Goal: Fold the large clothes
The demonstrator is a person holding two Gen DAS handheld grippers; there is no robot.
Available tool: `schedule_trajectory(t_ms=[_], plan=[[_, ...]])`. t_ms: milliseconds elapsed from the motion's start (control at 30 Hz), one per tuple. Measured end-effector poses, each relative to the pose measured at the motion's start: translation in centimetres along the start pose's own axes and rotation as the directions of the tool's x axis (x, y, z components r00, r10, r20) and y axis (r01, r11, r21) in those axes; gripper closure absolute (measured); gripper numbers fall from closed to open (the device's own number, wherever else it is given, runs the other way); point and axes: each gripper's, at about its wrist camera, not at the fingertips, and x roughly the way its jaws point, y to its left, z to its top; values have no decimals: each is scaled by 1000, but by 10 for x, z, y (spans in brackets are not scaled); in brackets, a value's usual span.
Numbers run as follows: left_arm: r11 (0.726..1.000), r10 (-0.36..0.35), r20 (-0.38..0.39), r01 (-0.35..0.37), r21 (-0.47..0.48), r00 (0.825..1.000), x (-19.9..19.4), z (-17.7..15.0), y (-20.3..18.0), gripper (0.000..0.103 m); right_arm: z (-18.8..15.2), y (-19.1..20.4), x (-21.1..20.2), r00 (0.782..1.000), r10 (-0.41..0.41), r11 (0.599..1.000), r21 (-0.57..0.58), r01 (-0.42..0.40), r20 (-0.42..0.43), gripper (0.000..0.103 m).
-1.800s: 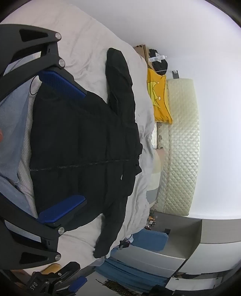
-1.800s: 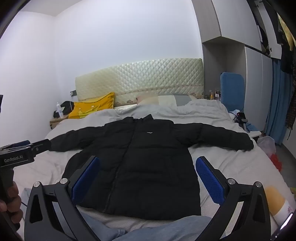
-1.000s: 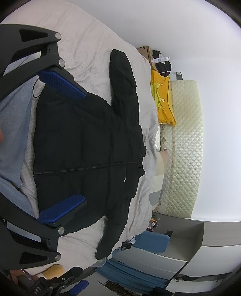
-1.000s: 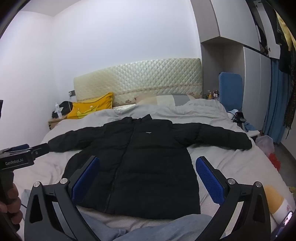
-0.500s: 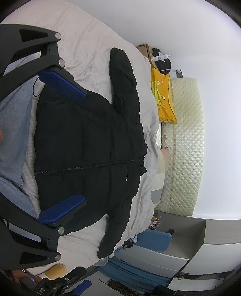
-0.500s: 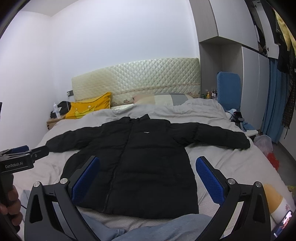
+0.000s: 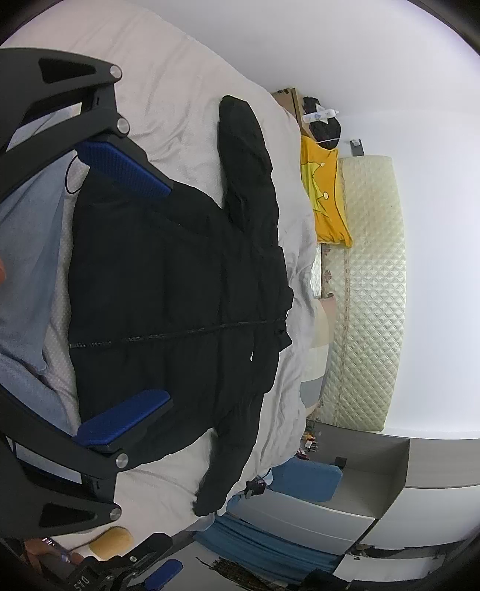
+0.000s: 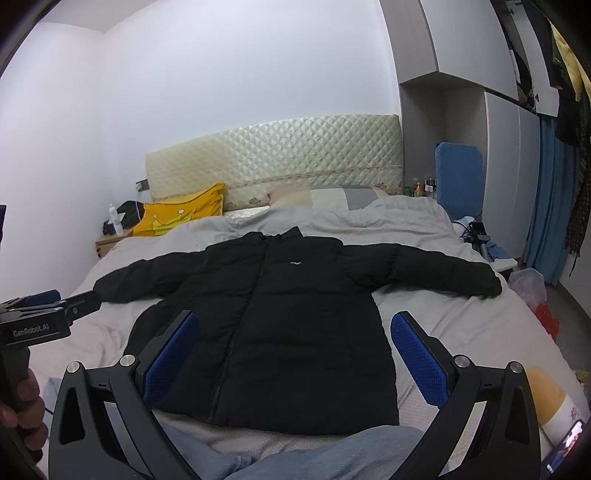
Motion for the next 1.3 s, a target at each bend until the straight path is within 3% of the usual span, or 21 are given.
schedule_trajectory(t_ms=[767,1300], plan=[[999,-33,-14,33,-5,999,5,2,10,0,-3,13,10,1000,-13,1000,-9,12,-24,0],[998,-39,33,37,51,999,28,36,7,0,1,15,33,998,-40,999,-18,39,-55,0]])
